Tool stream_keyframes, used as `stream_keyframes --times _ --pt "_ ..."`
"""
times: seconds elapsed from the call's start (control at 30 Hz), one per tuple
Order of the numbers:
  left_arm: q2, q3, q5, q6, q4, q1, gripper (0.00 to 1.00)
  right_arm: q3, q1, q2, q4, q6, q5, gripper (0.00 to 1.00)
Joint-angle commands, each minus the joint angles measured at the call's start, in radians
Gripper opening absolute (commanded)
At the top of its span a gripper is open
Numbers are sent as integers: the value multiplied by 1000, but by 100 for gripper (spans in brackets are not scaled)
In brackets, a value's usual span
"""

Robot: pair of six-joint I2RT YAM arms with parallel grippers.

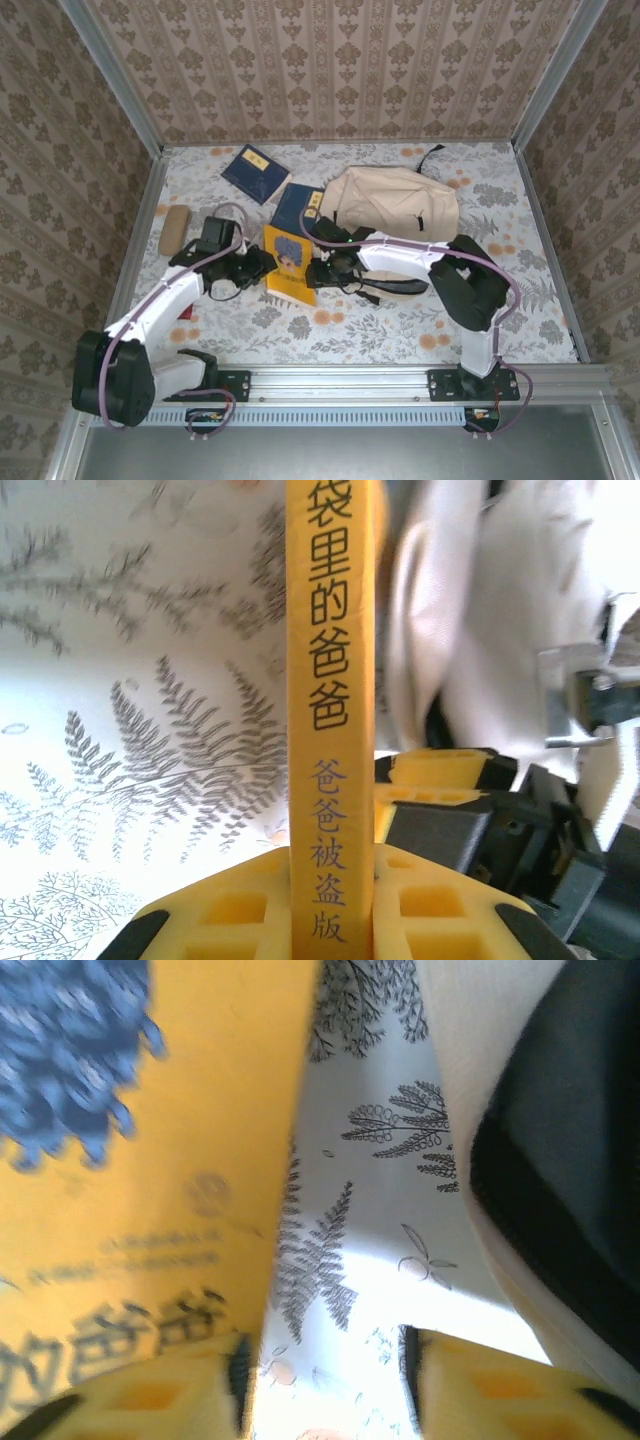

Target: Pack books, pencil case, and school supplies into a backpack

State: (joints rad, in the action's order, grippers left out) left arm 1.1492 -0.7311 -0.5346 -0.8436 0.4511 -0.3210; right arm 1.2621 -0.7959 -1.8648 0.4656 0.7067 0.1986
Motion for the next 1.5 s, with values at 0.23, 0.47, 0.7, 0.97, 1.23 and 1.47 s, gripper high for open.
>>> stream_keyframes --times 0.23,0.47,0.7,0.97,1.23,1.47 --pt "-20 -220 -102 -57 -218 -13 12 -143 267 325 -333 11 323 92" --pt "80 -327 -215 -192 -472 -76 11 -156 412 318 -518 141 543 99" --pt "152 -361 -281 -311 -653 -93 11 -153 463 245 -780 349 712 99" --pt "172 -324 -290 -323 -684 -90 11 -131 461 201 -1023 566 798 95" --pt "153 -313 -272 -245 -565 -60 10 -144 464 254 -921 492 782 73" --pt "138 -286 -270 -220 -526 -32 12 -162 471 284 -829 484 722 35"
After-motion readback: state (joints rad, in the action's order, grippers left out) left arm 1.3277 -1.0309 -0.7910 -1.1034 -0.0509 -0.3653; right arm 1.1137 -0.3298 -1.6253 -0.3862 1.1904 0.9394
